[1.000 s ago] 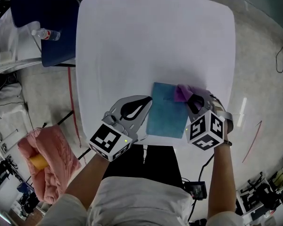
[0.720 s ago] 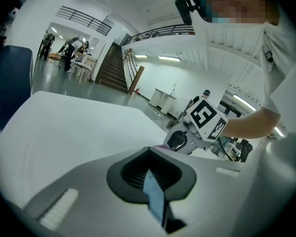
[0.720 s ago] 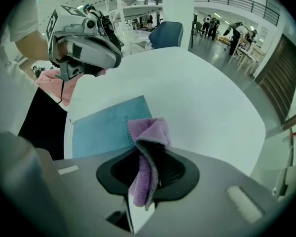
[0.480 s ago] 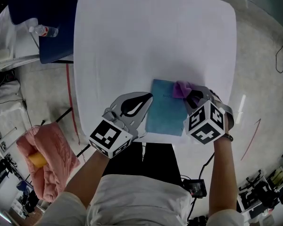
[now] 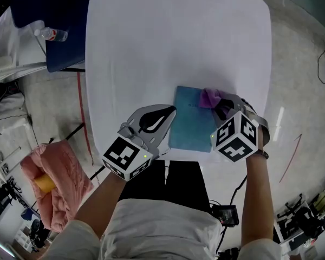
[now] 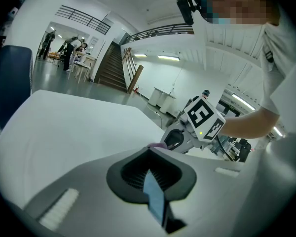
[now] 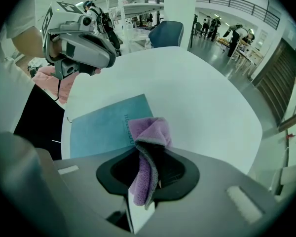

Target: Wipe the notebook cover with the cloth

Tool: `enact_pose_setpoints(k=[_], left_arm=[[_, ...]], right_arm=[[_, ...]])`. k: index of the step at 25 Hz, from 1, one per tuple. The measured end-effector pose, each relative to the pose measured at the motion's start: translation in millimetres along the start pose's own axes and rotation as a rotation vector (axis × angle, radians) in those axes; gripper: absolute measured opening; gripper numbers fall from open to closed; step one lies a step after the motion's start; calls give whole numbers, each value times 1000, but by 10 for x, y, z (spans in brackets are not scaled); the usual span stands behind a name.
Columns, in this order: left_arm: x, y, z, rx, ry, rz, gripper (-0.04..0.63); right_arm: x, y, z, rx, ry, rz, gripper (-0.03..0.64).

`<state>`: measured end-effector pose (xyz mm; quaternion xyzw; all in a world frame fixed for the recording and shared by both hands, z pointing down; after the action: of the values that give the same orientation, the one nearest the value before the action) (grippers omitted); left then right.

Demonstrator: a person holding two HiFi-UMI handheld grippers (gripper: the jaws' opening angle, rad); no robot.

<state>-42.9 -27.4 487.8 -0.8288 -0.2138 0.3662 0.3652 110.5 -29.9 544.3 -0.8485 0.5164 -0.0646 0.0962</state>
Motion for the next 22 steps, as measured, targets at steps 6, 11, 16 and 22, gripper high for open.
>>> enact_pose_setpoints(k=[6,11,16,22], left_arm=[[64,-34,32,-2,-2,-8,0],[126,-80,49,-1,-9,-8,0],[168,-123,84,-5,-19,-16,0],[246,-198,114,-17,-34,-26,0]], right_arm=[[-56,-43,8,10,-4,-16,104],[-153,-89,2,9,2,-22,104],[-256,-98,-6,7,7,-25,104],[-401,-157,-2,12,6,-39,104]])
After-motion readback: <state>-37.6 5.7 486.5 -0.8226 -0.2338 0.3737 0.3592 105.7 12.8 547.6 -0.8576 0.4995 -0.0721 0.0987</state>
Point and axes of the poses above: the fingertips, and each gripper's own axes: z backward along the fingers, x to its right, y out of its top, the point moved 4 cm from there along z, backward along the fingers
